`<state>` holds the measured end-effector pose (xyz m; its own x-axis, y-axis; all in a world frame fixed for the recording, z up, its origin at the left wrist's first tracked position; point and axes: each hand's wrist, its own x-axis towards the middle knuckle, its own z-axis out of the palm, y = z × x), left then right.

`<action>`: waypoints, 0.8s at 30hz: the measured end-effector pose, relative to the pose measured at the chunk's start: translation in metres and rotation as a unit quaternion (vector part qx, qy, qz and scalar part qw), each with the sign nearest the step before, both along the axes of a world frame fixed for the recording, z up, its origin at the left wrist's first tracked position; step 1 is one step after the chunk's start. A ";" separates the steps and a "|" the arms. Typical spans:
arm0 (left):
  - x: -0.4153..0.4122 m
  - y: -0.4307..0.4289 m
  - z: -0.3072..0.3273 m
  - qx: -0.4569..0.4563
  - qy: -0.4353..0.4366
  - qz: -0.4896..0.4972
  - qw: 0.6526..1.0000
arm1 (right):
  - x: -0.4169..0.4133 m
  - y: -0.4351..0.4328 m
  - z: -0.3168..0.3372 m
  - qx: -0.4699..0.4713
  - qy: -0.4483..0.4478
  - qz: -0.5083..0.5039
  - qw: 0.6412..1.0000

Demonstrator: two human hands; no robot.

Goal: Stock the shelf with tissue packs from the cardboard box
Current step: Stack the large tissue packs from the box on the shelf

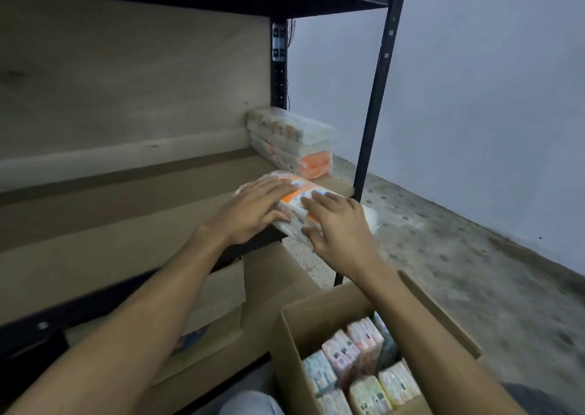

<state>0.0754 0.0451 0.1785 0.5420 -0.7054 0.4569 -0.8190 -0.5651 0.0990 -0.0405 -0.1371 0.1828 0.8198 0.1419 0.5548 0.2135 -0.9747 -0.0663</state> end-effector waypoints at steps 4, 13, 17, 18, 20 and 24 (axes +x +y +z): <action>0.017 0.011 0.000 -0.012 0.023 0.003 1.000 | 0.024 0.009 0.005 -0.007 0.024 0.005 1.000; 0.039 0.041 -0.017 -0.116 0.065 0.167 0.977 | 0.082 0.043 0.004 0.016 0.060 -0.006 0.998; 0.044 0.062 -0.036 -0.037 0.150 0.279 0.948 | 0.100 0.055 0.003 0.056 0.079 0.017 0.995; 0.045 0.064 -0.039 -0.013 0.171 0.295 0.940 | 0.101 0.054 0.004 0.070 0.083 0.031 0.994; 0.046 0.063 -0.040 0.017 0.195 0.299 0.934 | 0.101 0.048 0.007 0.101 0.081 0.065 0.989; 0.043 0.058 -0.036 0.028 0.187 0.298 0.936 | 0.093 0.028 -0.006 0.055 0.038 0.070 0.995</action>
